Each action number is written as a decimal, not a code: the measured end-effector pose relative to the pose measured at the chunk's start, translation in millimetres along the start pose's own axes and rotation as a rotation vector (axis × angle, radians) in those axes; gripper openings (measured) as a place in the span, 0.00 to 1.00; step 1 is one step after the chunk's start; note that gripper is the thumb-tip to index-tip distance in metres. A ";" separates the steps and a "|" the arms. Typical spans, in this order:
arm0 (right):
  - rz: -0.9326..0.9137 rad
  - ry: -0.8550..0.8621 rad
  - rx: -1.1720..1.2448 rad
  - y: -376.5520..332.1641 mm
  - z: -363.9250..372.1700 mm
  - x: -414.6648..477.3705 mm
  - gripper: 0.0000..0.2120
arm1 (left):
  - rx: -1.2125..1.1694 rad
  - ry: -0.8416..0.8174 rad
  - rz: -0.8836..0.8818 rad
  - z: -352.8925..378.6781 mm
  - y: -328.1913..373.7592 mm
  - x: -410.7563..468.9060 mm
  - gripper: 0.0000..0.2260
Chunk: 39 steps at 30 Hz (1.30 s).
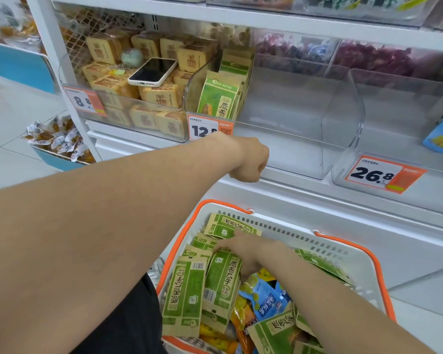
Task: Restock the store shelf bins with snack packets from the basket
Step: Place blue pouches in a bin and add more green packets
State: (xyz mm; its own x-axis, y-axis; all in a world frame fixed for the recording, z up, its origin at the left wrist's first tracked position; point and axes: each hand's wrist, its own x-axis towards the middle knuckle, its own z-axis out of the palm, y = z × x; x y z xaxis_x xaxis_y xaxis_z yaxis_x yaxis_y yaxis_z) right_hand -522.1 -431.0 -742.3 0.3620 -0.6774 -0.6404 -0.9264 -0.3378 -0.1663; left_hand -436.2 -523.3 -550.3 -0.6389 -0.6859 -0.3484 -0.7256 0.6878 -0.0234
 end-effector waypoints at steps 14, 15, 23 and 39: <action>-0.065 0.225 0.075 -4.7 -34.6 -19.1 0.08 | -0.044 -0.226 -0.115 -10.2 -0.6 -20.4 0.13; -0.062 0.244 0.061 -3.9 -33.9 -18.9 0.07 | -0.058 -0.246 -0.121 -10.1 -0.6 -22.2 0.14; 0.023 0.438 0.185 7.5 -92.5 -57.4 0.08 | -0.145 -0.479 -0.190 -11.0 -6.2 -33.2 0.21; 0.209 1.273 0.832 5.8 -152.7 -110.5 0.08 | -0.843 0.023 -0.090 -18.4 -53.2 -48.4 0.05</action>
State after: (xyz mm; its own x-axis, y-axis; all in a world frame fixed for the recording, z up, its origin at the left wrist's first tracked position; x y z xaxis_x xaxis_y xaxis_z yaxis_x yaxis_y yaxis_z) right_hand -551.6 -457.8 -558.0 -0.3334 -0.9037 0.2688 -0.6074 -0.0122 -0.7943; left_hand -371.4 -531.1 -515.0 -0.5678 -0.7405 -0.3596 -0.7161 0.2288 0.6595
